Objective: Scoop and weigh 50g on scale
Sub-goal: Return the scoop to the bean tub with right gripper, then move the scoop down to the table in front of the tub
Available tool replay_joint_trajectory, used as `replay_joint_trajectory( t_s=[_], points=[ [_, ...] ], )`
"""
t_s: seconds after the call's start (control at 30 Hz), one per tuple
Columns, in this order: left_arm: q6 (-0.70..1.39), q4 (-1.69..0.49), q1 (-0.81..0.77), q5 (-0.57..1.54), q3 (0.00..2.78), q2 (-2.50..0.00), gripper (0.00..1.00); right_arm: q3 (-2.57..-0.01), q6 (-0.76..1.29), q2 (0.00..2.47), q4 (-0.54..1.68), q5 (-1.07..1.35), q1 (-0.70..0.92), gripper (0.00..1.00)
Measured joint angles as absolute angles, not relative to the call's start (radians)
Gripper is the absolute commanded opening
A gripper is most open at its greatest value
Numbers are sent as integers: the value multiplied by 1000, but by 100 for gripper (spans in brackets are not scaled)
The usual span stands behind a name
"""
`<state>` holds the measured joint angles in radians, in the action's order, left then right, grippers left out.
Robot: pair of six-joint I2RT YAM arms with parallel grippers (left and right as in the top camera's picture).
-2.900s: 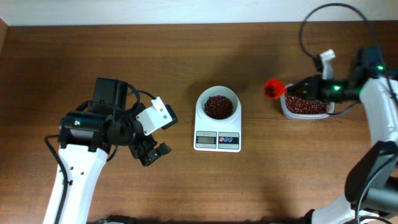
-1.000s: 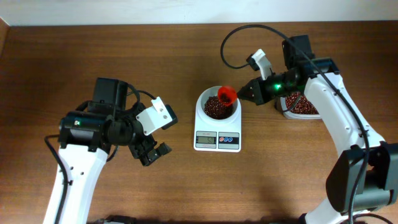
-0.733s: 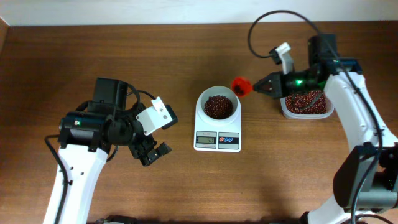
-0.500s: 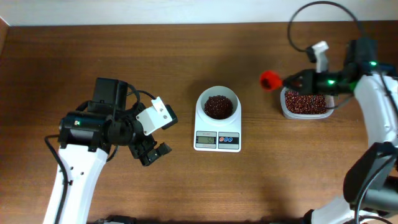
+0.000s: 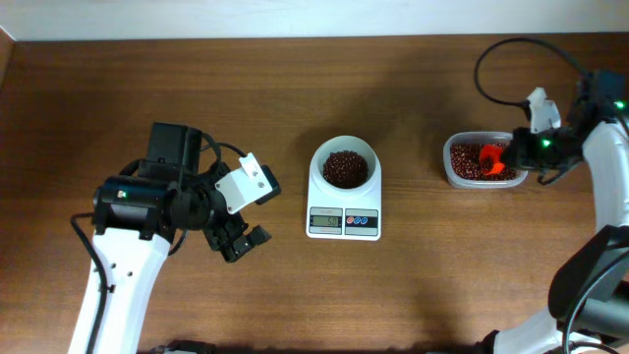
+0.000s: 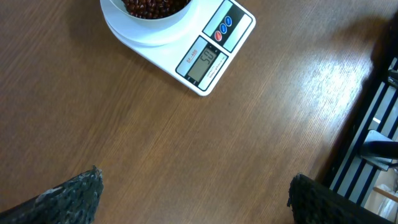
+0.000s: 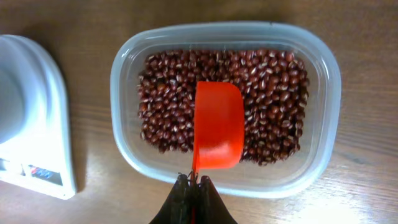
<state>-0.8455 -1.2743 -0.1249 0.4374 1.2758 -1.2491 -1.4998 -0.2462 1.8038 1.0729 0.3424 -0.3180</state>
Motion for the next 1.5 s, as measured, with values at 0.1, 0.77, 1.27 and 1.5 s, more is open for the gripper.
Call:
replay_joint_trajectory(
  t_s=[0.1,0.77,1.27,1.5],
  points=[
    [-846,-1274,-125,437,1276,-1249,99,-1501,-184,1804,1069,215,-278,4],
    [-846,-1274,-125,437,1276,-1249,99,-1728,-152,1776,1269,-99,-99,4],
    [-846,-1275,-125,437,1275,-1249,99,-1741,56,1194,1552,73,-223,4],
    [-846,-1275,-125,438,1275,-1249,99,-1126,256,938,1328,212,-247,4]
  ],
)
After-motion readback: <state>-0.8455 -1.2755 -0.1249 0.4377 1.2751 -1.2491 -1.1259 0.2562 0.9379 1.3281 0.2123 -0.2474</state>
